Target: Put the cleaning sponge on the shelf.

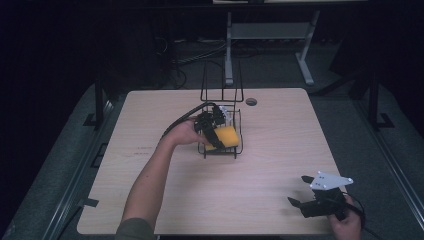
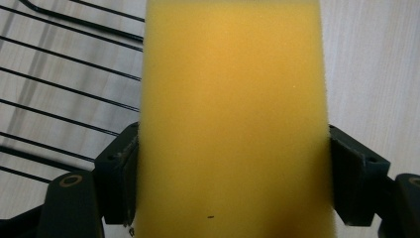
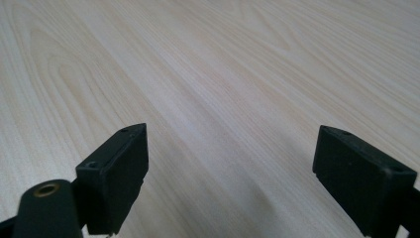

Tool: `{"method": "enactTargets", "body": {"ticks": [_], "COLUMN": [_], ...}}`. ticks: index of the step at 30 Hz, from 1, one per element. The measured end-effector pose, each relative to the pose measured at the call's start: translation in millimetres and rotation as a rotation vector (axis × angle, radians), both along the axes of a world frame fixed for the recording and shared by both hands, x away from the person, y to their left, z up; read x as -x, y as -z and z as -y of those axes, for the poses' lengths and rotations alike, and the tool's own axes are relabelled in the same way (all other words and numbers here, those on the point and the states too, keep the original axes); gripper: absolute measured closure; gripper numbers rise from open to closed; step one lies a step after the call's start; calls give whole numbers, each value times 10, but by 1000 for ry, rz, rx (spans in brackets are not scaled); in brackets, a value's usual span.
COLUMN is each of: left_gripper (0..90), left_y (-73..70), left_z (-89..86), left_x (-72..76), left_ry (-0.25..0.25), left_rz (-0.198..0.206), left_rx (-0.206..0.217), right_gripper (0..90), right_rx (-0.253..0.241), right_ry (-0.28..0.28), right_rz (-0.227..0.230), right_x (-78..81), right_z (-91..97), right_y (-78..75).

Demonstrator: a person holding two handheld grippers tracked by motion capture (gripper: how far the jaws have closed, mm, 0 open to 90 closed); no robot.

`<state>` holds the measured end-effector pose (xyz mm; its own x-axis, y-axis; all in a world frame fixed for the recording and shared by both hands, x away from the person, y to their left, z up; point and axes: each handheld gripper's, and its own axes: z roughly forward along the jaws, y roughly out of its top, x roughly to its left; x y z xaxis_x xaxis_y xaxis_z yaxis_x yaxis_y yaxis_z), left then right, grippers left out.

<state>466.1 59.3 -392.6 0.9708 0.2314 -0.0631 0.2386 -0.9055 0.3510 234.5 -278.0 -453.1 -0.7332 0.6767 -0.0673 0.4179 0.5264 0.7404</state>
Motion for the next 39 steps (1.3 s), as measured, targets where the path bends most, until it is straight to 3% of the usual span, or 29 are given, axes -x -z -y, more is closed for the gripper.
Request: {"method": "enactTargets", "body": {"ticks": [10, 11, 20, 31, 39], "left_gripper": [218, 218, 219, 219, 219], "left_y": [-21, -20, 19, 146, 151], "left_z": [8, -1, -11, 65, 42], "left_x": [-98, -118, -180, -212, -217], "left_ry": [-14, -24, -38, -4, 6], "left_rz": [-6, -16, -20, -4, 3], "left_rx": [-12, 8, 18, 5, 3], "right_gripper": [138, 138, 138, 138, 138], "right_rx": [-4, -5, -3, -3, -3], "right_ry": [6, 6, 5, 6, 6], "right_rz": [2, 2, 1, 1, -1], "right_x": [3, 5, 3, 7, 7], "right_z": [9, 11, 7, 11, 9], "right_y": [0, 0, 2, 3, 4]}}
